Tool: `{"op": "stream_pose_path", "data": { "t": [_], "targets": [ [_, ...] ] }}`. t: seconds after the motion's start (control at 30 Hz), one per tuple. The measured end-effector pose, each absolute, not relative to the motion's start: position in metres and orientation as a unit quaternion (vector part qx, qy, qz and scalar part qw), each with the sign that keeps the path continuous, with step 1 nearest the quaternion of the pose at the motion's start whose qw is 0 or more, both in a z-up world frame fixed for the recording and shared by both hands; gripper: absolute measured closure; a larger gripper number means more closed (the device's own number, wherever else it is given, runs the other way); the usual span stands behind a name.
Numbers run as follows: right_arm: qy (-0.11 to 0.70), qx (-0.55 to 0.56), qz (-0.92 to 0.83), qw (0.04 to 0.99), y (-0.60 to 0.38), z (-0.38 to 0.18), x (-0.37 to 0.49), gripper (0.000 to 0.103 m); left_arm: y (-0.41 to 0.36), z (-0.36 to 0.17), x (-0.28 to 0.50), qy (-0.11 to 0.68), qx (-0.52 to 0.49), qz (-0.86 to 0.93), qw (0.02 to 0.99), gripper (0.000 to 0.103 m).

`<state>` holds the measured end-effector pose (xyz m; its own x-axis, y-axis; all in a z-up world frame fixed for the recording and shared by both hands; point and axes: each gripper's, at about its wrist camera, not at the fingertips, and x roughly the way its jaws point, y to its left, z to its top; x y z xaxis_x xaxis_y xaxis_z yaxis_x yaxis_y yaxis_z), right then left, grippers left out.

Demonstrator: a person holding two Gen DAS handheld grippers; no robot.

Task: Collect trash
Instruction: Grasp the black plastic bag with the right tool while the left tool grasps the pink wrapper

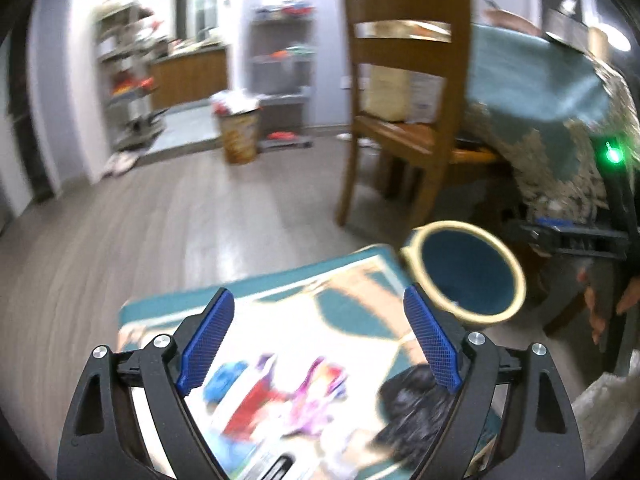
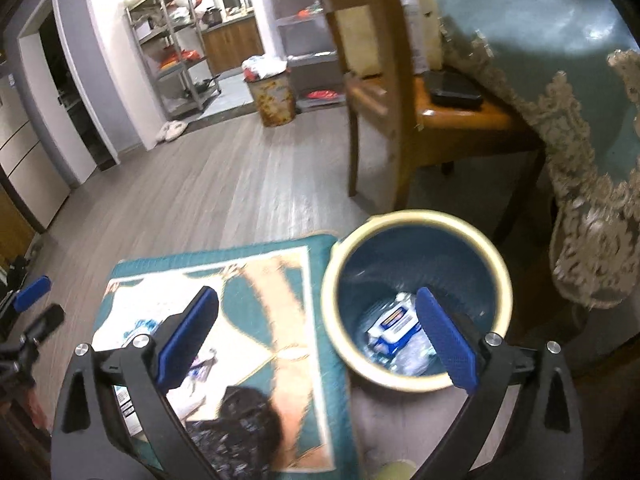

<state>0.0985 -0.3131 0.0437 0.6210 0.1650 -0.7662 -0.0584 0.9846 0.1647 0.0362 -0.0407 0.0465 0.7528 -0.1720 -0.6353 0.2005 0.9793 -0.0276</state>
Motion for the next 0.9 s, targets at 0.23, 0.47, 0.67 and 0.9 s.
{"op": "stream_pose_path", "data": {
  "t": [0.23, 0.47, 0.67, 0.9],
  "targets": [
    [0.477, 0.05, 0.068, 0.875, -0.264, 0.003, 0.075, 0.006, 0.019, 0.018, 0.003, 0.36, 0.013, -0.034, 0.932, 0.016],
    [0.517, 0.061, 0.061, 0.852, -0.239, -0.039, 0.055, 0.006, 0.049, -0.015, -0.001, 0.387, 0.021, 0.008, 0.922, 0.016],
    [0.543, 0.037, 0.054, 0.837, -0.236, -0.06, 0.052, 0.006, 0.054, -0.041, 0.014, 0.419, 0.014, 0.014, 0.908, 0.016],
    [0.572, 0.014, 0.053, 0.819, -0.238, -0.085, 0.058, 0.009, 0.033, -0.059, 0.032, 0.43, 0.033, -0.008, 0.902, 0.016]
  ]
}}
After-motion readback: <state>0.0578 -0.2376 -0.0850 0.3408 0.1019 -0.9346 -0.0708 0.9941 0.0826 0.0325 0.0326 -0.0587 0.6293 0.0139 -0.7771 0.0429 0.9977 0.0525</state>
